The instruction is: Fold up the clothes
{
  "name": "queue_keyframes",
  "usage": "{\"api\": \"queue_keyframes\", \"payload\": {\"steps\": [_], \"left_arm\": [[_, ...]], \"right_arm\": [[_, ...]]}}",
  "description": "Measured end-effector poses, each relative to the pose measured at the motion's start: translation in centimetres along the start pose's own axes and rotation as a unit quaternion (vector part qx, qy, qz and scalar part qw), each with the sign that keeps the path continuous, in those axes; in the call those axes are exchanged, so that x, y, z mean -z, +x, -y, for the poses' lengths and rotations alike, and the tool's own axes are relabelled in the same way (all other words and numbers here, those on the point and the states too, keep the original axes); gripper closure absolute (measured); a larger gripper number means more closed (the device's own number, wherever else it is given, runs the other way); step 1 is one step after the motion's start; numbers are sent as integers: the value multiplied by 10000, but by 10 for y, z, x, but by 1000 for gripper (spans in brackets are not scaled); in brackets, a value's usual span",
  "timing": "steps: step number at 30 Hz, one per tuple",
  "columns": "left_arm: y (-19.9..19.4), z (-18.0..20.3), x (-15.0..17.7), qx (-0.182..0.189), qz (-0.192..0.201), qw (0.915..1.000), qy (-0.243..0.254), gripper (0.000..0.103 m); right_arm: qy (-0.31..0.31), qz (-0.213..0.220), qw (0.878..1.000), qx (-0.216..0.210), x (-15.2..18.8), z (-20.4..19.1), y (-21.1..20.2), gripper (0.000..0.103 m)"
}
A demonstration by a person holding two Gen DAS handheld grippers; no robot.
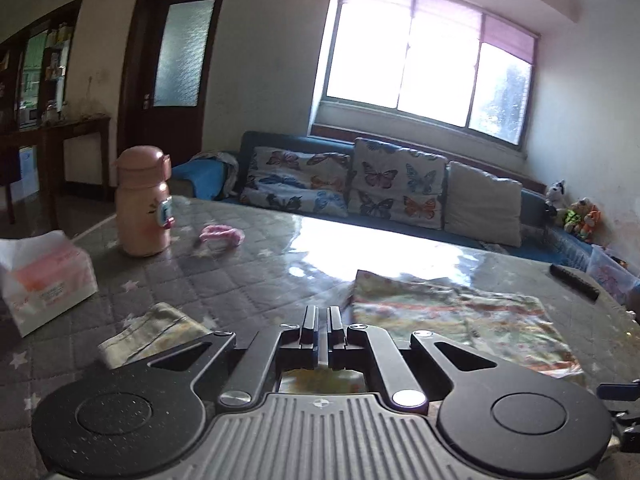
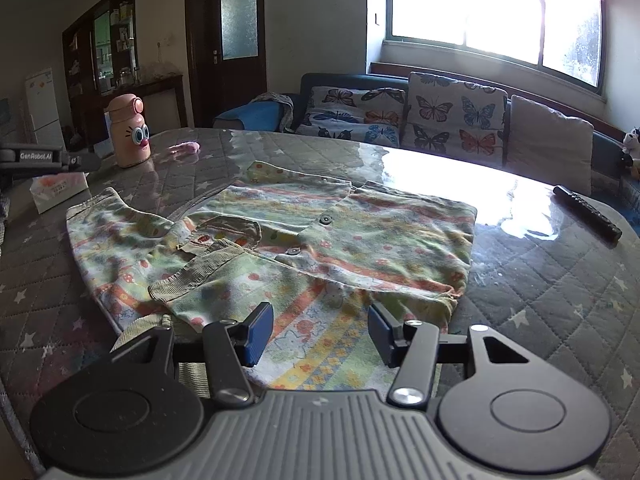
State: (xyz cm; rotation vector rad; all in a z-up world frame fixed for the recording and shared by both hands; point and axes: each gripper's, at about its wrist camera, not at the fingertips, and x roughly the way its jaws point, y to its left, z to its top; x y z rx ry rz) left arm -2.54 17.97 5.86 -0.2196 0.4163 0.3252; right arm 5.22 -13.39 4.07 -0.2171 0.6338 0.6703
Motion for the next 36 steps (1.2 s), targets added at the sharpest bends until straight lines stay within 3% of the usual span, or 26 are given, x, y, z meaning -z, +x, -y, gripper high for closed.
{"api": "queue_keyframes", "payload": {"steps": [7,11,16,20,26,31,36], "left_arm": [[1,-45,18,-598,-167,9979,-177,98],[8,-62,23,-1121,-230,9933,-144,95],[31,-85,24,-1777,-341,9831,-261,61],[52,-96,23,-2008,-592,9773,-318,47],[68,-103,26,-2034,-841,9740,-528,51],[63,-102,21,-1859,-759,9767,-756,94],[43,-86,7,-1489,-435,9842,-856,97]], "right_arm": [[-33,-85,10000,-23,0,-4,7,50],[-36,-129,9999,-25,-1,-6,11,50],[-75,-182,9998,-51,-1,-9,14,49],[-69,-200,9998,-51,-2,-9,15,49],[-32,-205,9998,-56,0,-7,15,49],[17,-207,9998,-16,2,-3,13,49],[86,-151,9998,1,3,0,8,49]]}}
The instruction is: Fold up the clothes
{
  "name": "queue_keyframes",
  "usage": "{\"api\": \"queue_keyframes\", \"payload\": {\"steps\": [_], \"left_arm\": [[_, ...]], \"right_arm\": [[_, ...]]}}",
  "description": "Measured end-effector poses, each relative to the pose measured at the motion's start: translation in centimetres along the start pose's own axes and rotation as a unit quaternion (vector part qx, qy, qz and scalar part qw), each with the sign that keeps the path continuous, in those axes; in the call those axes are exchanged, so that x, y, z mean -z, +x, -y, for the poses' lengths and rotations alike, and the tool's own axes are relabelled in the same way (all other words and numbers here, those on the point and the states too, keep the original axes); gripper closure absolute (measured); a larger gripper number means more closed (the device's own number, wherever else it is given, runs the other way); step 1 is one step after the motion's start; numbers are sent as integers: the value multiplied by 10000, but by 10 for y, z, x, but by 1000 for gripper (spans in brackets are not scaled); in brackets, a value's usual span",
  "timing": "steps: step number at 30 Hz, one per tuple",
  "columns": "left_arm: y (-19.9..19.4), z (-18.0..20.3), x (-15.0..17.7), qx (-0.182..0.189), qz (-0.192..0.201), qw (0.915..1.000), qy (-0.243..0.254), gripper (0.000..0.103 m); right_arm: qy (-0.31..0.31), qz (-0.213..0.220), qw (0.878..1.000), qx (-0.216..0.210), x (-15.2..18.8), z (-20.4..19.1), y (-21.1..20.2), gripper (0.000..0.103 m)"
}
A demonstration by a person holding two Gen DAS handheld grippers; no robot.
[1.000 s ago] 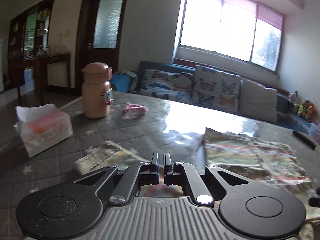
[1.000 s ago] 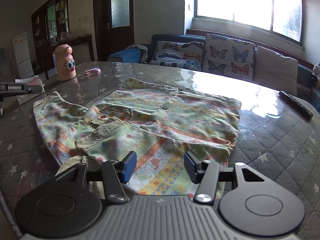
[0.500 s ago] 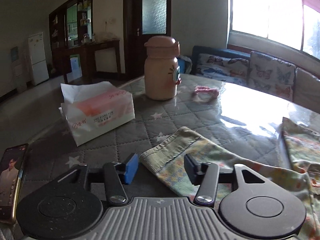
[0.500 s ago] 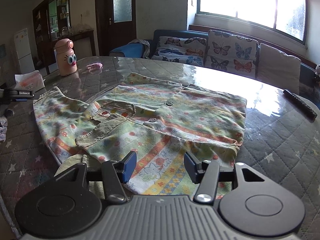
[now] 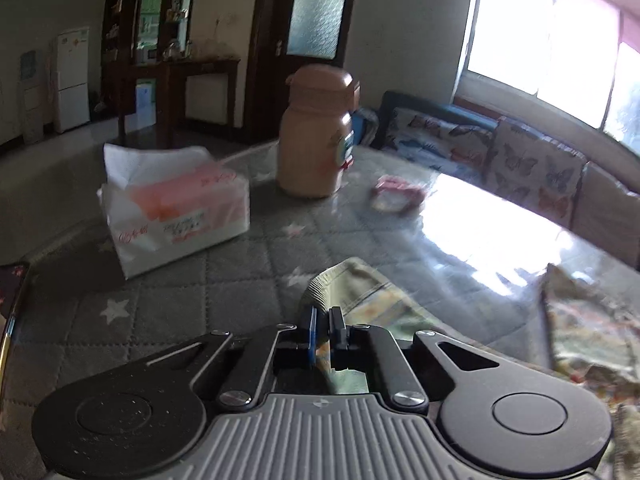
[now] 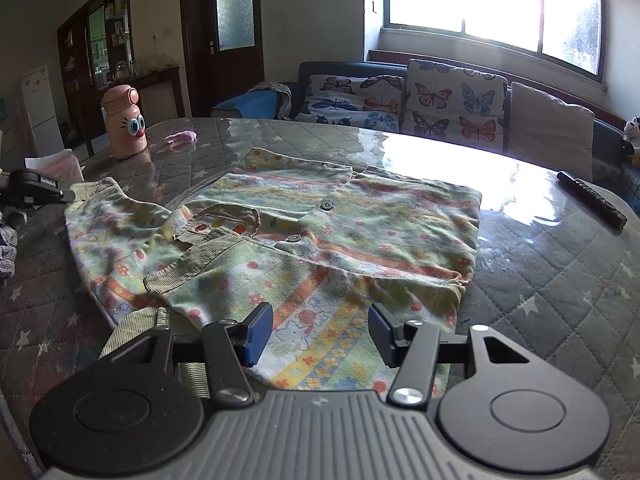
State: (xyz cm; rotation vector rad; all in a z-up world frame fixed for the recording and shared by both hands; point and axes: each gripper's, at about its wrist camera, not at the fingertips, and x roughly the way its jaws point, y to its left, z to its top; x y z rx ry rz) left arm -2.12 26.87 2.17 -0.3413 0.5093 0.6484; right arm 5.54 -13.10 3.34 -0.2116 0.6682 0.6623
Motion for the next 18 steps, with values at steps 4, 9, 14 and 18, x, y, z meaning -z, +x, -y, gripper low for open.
{"api": "queue_keyframes", "payload": {"steps": [4,9,14,18], "left_arm": [[-32,27,-9,636,299,9974,136,97],[-69,72,-9,1544,518,9855,475,97],[-96,120,9,2443,477,9637,965,97],[-107,157,33,3050,308,9420,1369,97]], "right_arm": [[30,46,10000,8,1,1,-5,49],[114,172,9998,37,1,6,-13,49],[337,286,9990,65,0,18,-21,49],[472,368,9982,103,0,24,-27,49]]}}
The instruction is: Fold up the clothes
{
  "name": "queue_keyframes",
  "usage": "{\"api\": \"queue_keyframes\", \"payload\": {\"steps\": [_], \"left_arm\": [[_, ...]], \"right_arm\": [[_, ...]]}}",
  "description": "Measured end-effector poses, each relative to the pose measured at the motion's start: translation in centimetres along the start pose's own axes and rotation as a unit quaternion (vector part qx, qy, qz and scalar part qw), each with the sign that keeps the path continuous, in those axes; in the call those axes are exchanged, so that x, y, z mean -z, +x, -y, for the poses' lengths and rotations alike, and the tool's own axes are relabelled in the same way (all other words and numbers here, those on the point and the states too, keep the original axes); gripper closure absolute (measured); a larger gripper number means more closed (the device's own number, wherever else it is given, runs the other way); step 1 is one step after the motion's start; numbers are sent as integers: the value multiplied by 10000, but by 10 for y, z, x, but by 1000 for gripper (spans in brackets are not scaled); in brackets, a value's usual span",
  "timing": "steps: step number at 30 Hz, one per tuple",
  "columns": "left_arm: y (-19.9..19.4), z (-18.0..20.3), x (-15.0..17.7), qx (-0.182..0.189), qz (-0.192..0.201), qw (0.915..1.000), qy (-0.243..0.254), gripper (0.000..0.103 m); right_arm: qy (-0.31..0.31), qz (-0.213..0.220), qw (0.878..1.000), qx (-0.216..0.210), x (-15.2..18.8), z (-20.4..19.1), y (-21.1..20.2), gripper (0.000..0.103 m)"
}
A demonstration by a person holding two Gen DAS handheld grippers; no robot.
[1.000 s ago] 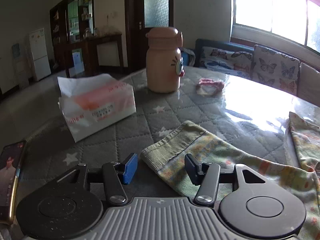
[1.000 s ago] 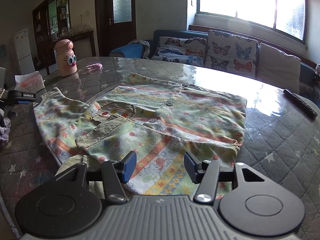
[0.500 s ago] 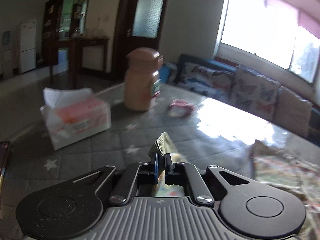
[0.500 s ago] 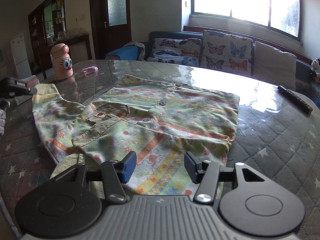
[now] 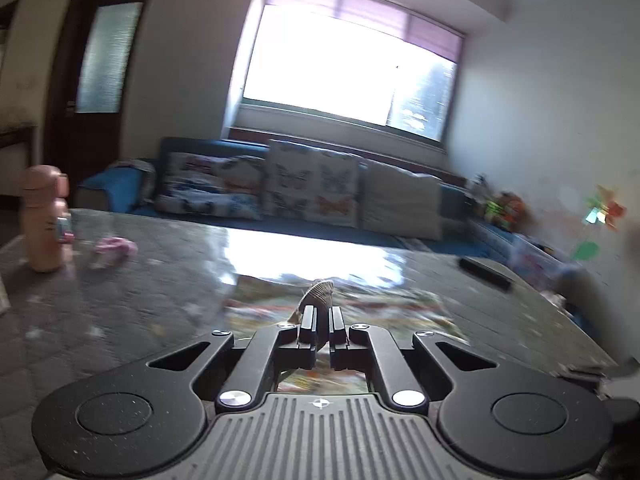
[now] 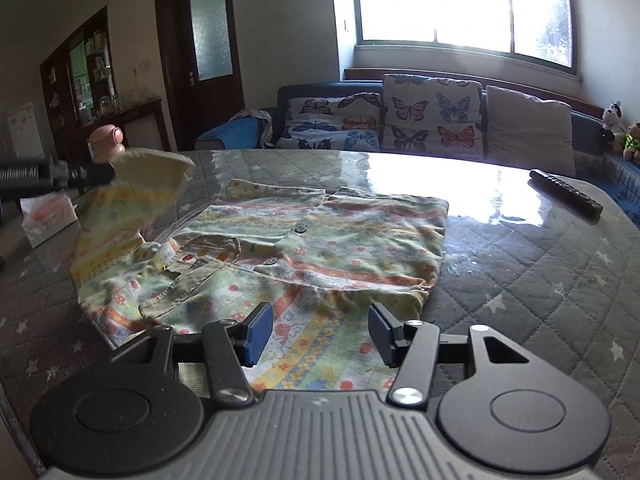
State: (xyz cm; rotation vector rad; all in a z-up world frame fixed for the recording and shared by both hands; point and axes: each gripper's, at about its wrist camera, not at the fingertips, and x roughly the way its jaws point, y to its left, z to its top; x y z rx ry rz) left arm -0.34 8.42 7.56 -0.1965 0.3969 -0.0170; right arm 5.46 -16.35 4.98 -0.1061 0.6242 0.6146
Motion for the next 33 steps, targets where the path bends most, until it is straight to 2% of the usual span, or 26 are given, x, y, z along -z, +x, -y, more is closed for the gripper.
{"api": "queue_keyframes", "payload": {"steps": [4,8,9,10,12,14,19,20,21,22,25,27,30,31,32,33], "left_arm": [[18,28,15,480,-319,9978,313,95],[25,40,32,654,-609,9936,698,91],[24,41,34,664,-656,9926,772,83],[22,40,37,643,-669,9922,830,71],[17,36,41,567,-657,9919,928,57],[14,28,42,473,-635,9923,956,56],[15,8,42,125,-651,9937,903,40],[15,6,42,40,-645,9938,910,35],[16,2,42,-43,-631,9939,907,24],[16,-1,42,-112,-610,9940,896,14],[16,-9,41,-272,-551,9942,880,1],[15,-13,40,-360,-521,9942,865,0],[17,-21,40,-479,-540,9942,802,0],[18,-24,40,-518,-555,9941,776,0],[18,-26,40,-555,-571,9940,751,0],[19,-28,41,-591,-585,9938,732,0]], "right_arm": [[110,55,9999,15,-2,5,-3,49],[276,66,9995,-115,-5,7,-2,50],[306,51,9994,-161,-7,7,0,50],[334,32,9992,-210,-8,6,1,51],[332,-35,9990,-305,-8,2,7,51],[308,-117,9987,-393,-8,-3,13,51],[264,-434,9966,-648,-5,-19,35,54],[270,-504,9960,-687,-4,-22,40,54],[272,-572,9954,-720,-3,-24,44,55],[274,-639,9947,-752,-3,-27,48,56],[340,-839,9921,-864,0,-32,60,61],[352,-897,9916,-867,2,-34,64,63],[407,-892,9911,-903,1,-35,64,80],[405,-878,9912,-902,0,-36,64,89],[395,-862,9914,-898,-1,-36,63,94],[395,-806,9920,-892,-3,-36,60,94]]}}
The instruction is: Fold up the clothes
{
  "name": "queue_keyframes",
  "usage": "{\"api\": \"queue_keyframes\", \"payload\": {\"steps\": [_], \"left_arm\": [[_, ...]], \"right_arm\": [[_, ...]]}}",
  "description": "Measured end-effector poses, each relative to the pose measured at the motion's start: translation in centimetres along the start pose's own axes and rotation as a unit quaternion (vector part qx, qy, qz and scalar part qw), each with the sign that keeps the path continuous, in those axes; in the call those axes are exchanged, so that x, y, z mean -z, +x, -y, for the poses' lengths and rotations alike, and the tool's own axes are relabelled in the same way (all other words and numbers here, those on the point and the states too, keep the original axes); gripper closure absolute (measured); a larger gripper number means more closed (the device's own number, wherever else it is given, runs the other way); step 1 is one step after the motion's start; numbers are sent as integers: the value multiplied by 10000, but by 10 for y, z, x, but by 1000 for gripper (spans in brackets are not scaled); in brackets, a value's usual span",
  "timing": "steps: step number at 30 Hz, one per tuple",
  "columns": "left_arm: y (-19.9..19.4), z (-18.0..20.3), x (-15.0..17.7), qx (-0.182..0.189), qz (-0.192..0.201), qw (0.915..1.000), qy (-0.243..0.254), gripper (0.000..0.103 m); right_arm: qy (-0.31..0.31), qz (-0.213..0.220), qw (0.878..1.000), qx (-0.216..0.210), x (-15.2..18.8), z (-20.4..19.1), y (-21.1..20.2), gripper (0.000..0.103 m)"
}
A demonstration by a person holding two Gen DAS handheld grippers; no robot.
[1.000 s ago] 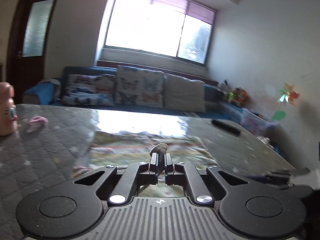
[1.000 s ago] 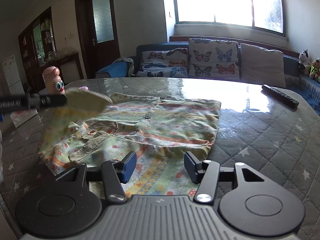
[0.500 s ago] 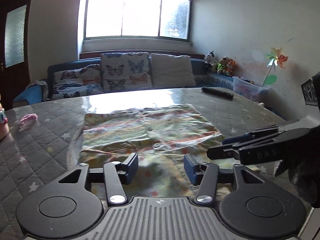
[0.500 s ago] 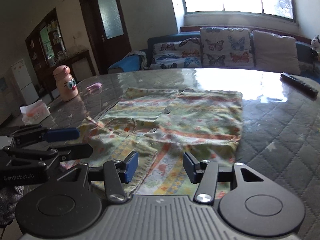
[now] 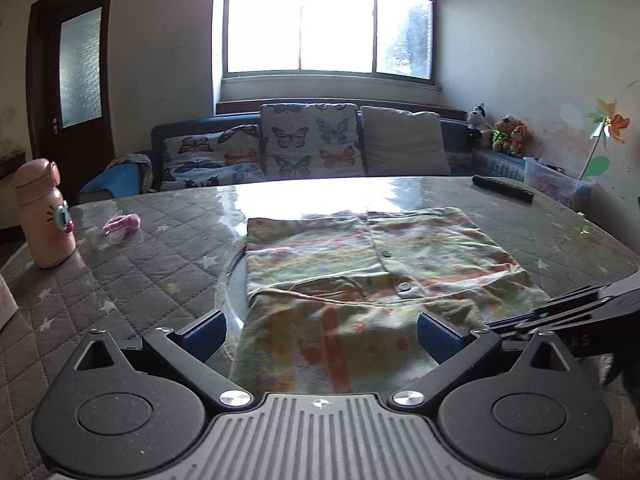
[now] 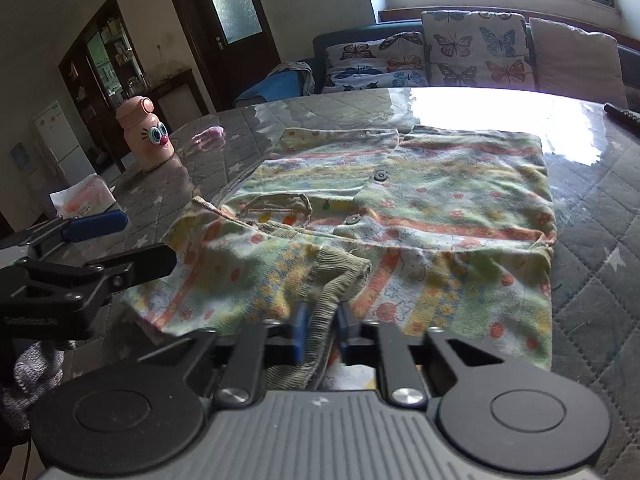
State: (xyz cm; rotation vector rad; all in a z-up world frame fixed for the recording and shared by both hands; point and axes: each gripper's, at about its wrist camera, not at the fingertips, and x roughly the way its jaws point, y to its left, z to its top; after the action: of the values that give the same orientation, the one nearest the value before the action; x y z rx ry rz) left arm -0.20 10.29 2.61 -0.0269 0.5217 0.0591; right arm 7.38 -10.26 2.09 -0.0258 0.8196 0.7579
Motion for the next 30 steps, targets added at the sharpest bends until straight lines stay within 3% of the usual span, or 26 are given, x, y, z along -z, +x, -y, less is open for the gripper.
{"api": "queue_keyframes", "payload": {"steps": [9,15,22,30], "left_arm": [[11,-8,8,-250,-218,9994,13,0],[17,-11,11,-418,-331,9986,68,0],[21,-24,0,-774,-411,9961,110,0],[52,-30,-22,-993,-469,9936,265,4]], "right_arm": [[48,722,9972,162,-23,4,-42,95],[345,522,9967,518,-14,25,-32,95],[88,412,9948,932,-8,25,-21,91],[-221,490,9958,739,-22,20,-9,90]]}}
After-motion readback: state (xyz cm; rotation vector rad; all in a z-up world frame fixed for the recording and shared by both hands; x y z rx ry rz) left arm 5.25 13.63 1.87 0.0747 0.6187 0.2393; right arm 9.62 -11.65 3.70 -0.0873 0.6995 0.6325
